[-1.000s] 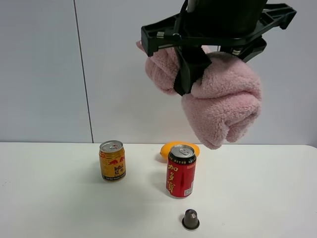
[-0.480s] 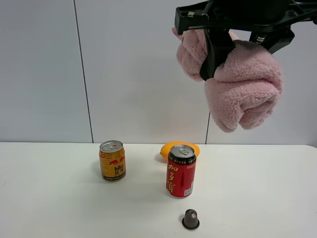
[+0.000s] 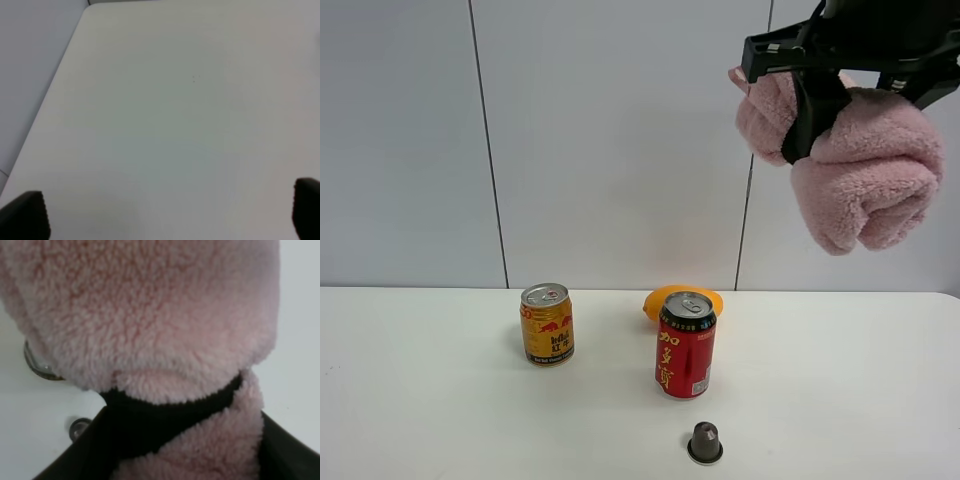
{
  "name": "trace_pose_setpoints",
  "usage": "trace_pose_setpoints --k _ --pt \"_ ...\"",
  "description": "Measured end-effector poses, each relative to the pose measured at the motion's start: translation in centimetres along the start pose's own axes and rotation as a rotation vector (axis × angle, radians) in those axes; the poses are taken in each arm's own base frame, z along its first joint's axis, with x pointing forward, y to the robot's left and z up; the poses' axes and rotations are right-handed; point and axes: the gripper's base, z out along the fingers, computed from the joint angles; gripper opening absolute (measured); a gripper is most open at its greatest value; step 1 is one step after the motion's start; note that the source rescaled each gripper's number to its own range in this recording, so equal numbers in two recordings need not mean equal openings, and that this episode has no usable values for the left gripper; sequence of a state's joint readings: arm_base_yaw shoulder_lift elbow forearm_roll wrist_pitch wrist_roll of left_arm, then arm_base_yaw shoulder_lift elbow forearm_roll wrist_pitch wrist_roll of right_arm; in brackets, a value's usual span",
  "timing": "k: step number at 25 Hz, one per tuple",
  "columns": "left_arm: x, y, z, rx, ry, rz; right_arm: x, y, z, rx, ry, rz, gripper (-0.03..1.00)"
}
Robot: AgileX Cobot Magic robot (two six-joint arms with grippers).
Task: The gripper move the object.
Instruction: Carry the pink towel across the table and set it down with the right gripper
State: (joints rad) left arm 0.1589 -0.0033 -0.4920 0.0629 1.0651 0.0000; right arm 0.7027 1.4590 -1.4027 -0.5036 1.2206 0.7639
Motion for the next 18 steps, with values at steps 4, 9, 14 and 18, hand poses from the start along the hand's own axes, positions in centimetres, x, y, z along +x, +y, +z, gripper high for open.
trace_pose_setpoints --k 4,9,14,18 --pt "0.0 0.0 0.0 0.000 0.000 0.000 0.1 -1.4 1.3 0.034 0.041 0.026 0.01" --pt "0.0 0.0 0.0 0.000 0.000 0.000 2.9 -2.1 4.8 0.071 0.166 0.018 0.01" --pt "0.0 0.0 0.0 0.000 0.000 0.000 5.5 -2.2 7.9 0.033 0.211 0.049 0.01" --pt "0.0 0.0 0.0 0.000 0.000 0.000 6.6 -3.3 9.6 0.055 0.219 0.074 0.01"
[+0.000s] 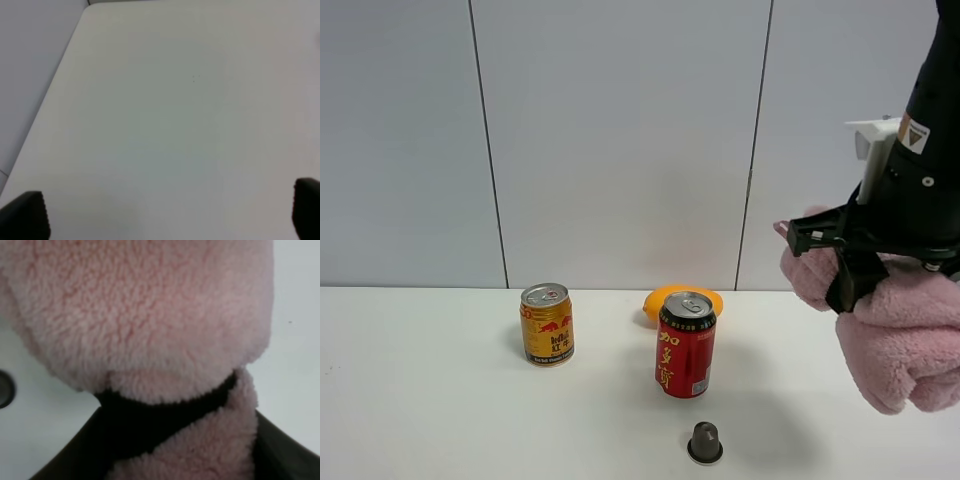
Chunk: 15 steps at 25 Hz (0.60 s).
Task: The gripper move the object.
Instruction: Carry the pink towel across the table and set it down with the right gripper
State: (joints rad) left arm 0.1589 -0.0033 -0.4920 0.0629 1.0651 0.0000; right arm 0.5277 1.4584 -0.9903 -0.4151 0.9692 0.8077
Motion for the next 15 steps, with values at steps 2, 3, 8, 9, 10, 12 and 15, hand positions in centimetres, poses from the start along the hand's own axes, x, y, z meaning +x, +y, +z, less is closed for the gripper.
trace_pose_setpoints --k 2,3,8,9,10,12,15 --pt "0.0 0.0 0.0 0.000 0.000 0.000 0.1 -0.7 0.9 0.007 -0.005 0.013 0.01" --pt "0.0 0.0 0.0 0.000 0.000 0.000 0.0 -0.9 1.2 0.003 -0.013 0.022 0.01" --pt "0.0 0.0 0.0 0.000 0.000 0.000 -1.2 -2.1 2.4 -0.002 -0.082 0.039 0.01" --pt "0.0 0.0 0.0 0.000 0.000 0.000 -1.4 -2.2 2.9 0.002 -0.080 0.040 0.01" --pt "0.0 0.0 0.0 0.000 0.000 0.000 -1.5 -2.2 3.4 0.009 -0.073 0.037 0.01" --pt "0.0 0.0 0.0 0.000 0.000 0.000 -1.5 -1.8 4.8 0.021 -0.045 0.022 0.01" --pt "0.0 0.0 0.0 0.000 0.000 0.000 -1.6 -0.8 6.7 -0.002 -0.036 0.001 0.01"
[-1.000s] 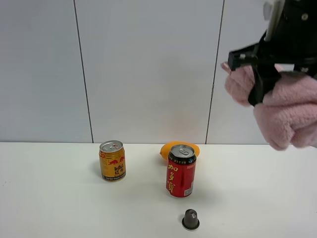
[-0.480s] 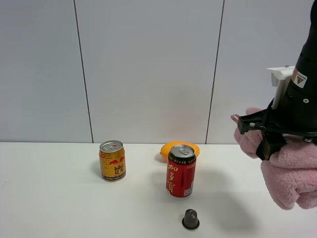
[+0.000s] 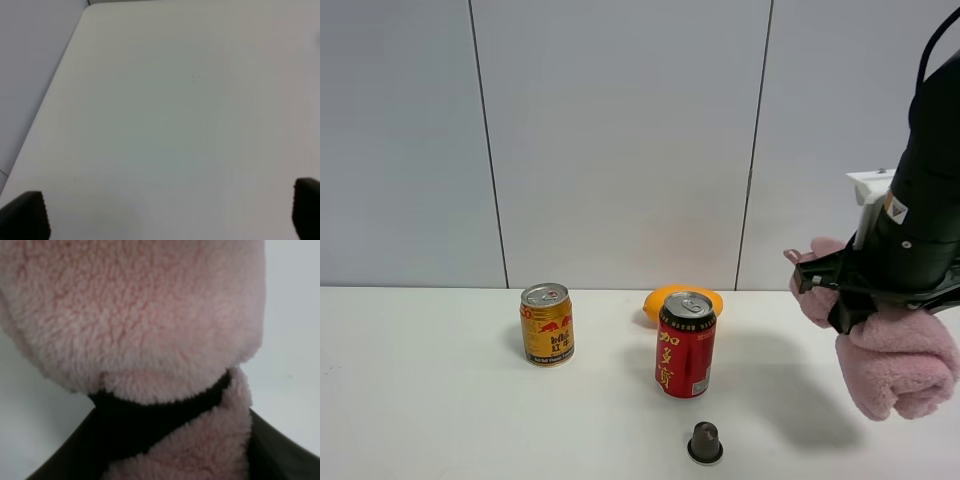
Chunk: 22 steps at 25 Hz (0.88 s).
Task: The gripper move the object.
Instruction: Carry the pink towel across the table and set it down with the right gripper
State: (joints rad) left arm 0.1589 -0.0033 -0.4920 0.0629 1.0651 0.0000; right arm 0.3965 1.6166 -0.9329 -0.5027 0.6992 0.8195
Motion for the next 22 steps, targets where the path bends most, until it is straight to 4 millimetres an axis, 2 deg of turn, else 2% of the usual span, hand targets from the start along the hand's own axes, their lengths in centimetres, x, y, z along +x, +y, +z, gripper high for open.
trace_pose_setpoints --k 5,9,22 --pt "0.0 0.0 0.0 0.000 0.000 0.000 0.1 1.3 2.6 -0.038 0.012 -0.009 0.01" --pt "0.0 0.0 0.0 0.000 0.000 0.000 0.2 1.9 3.9 -0.060 0.018 0.003 0.01" --pt "0.0 0.0 0.0 0.000 0.000 0.000 -0.6 1.1 4.3 -0.081 -0.028 0.053 0.01"
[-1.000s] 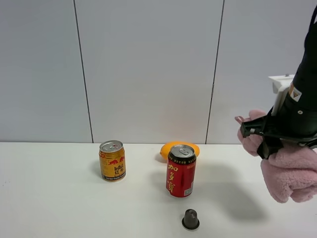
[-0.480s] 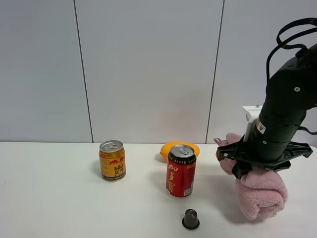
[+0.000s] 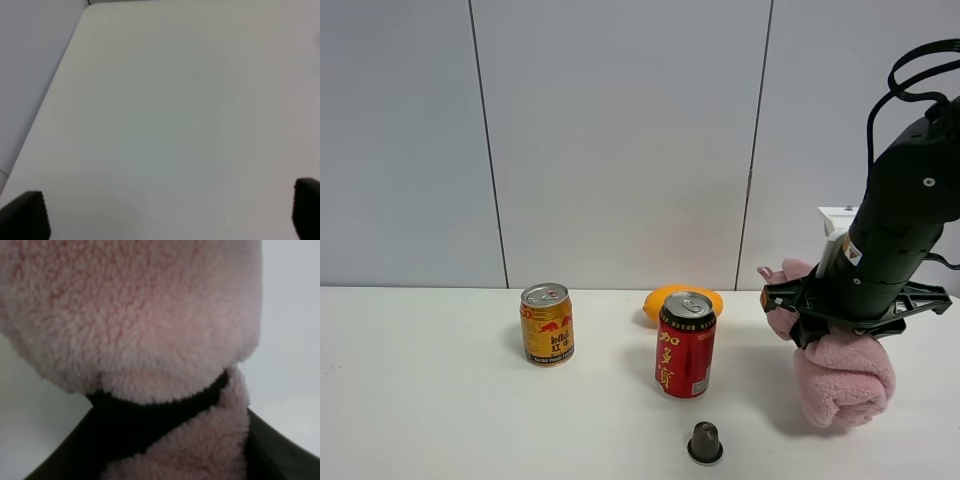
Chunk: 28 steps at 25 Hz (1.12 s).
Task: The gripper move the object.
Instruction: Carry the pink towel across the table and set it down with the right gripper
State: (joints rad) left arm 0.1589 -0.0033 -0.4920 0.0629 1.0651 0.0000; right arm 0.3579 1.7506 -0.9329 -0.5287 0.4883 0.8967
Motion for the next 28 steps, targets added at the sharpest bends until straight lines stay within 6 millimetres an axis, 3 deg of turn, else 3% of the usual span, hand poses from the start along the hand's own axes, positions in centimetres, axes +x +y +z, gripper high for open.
trace_pose_setpoints --k 20,28 --pt "0.0 0.0 0.0 0.000 0.000 0.000 -0.2 0.3 0.1 -0.029 -0.027 -0.006 0.01" --pt "0.0 0.0 0.0 0.000 0.000 0.000 0.5 0.5 2.0 -0.014 0.023 -0.011 0.01"
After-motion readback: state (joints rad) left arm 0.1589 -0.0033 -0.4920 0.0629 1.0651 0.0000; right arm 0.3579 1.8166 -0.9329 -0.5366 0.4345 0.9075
